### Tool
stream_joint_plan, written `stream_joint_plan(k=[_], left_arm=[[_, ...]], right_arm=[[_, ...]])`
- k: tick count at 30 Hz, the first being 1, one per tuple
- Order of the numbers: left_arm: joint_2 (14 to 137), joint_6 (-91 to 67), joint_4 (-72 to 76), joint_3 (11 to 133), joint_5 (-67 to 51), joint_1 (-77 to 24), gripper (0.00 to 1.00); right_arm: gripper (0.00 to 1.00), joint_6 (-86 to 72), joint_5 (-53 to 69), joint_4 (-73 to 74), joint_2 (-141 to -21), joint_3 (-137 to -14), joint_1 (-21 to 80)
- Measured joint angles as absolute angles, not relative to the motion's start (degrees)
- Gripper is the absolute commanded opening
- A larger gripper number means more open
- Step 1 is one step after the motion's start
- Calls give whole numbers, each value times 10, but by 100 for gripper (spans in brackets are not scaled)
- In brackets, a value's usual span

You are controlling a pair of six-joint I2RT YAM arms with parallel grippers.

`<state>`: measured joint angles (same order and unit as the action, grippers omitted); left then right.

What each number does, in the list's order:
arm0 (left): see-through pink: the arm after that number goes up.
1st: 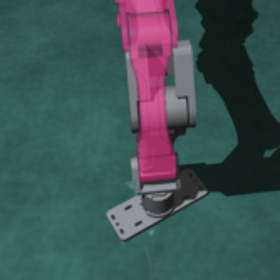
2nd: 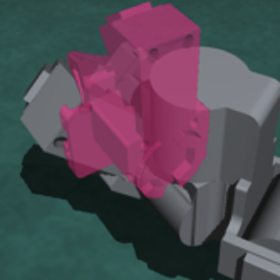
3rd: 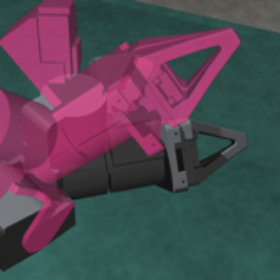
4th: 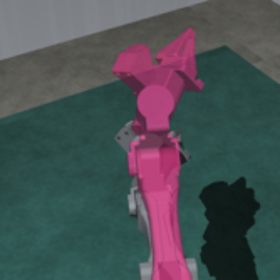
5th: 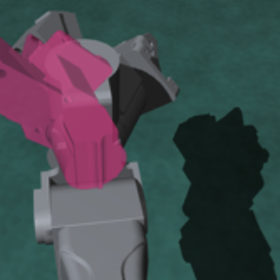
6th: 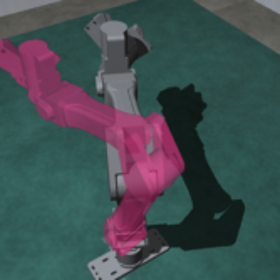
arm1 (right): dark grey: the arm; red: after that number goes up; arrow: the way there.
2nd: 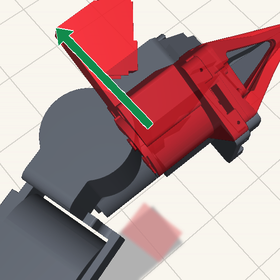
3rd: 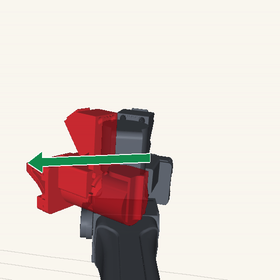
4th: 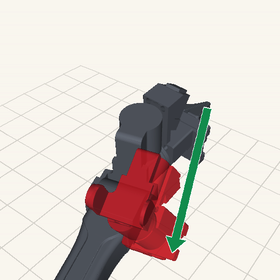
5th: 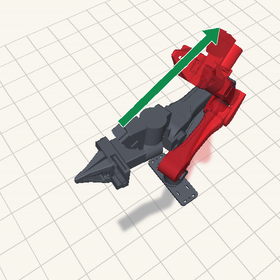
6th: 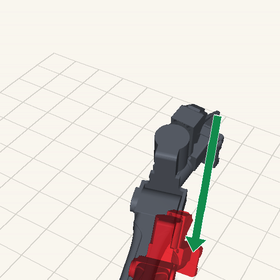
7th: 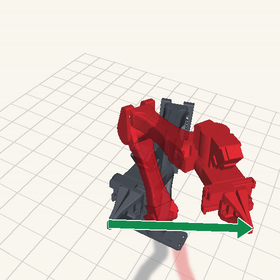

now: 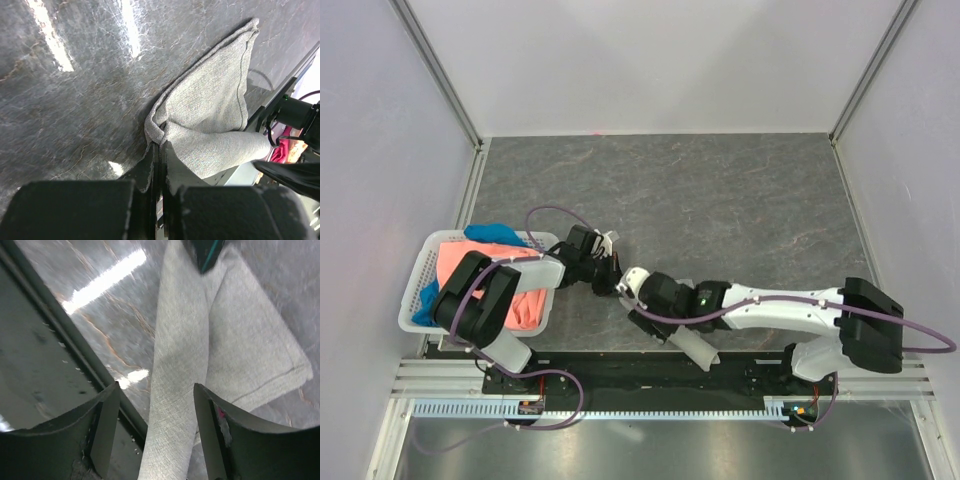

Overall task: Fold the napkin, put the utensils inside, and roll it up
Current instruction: Roll the napkin with the utensil

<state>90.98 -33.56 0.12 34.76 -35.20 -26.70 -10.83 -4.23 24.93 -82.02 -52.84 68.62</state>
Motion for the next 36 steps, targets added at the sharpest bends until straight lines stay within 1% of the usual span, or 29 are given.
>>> stream_joint_plan(k=[2,5,11,18,24,27,30,31,33,34,35,36], left_arm=[[913,-336,-6,353,-354,-267,2],[915,-335,-13,356,-356,-266,2],[915,-335,-21,357,-360,-264,2],[922,-334,-30,364,-366,-263,2],[923,-332,-33,365,-366,-263,2],[924,-329,-33,366,-367,-263,2],[924,-324,-34,367,-368,-263,2],[924,-322,-33,367,-370,-263,2],[924,-319,-32,367,-372,-263,8],[924,-318,-32,367,-373,-263,20],[924,-317,-32,367,-373,-263,28],[924,-315,-31,367,-374,-263,45]], right_arm=[[69,-119,-97,241,-833,-509,721],[68,-124,-147,232,-867,-505,754],[67,-122,-220,217,-926,-506,767],[66,-106,-266,216,-929,-507,767],[66,-73,-277,215,-929,-507,764],[61,-58,-261,208,-929,-504,747],[51,-42,-223,201,-926,-500,723],[45,-36,-201,199,-925,-499,714],[41,-28,-156,197,-922,-498,697],[38,-24,-136,196,-922,-497,689],[37,-20,-113,196,-921,-497,679],[35,-18,-93,196,-920,-497,670]])
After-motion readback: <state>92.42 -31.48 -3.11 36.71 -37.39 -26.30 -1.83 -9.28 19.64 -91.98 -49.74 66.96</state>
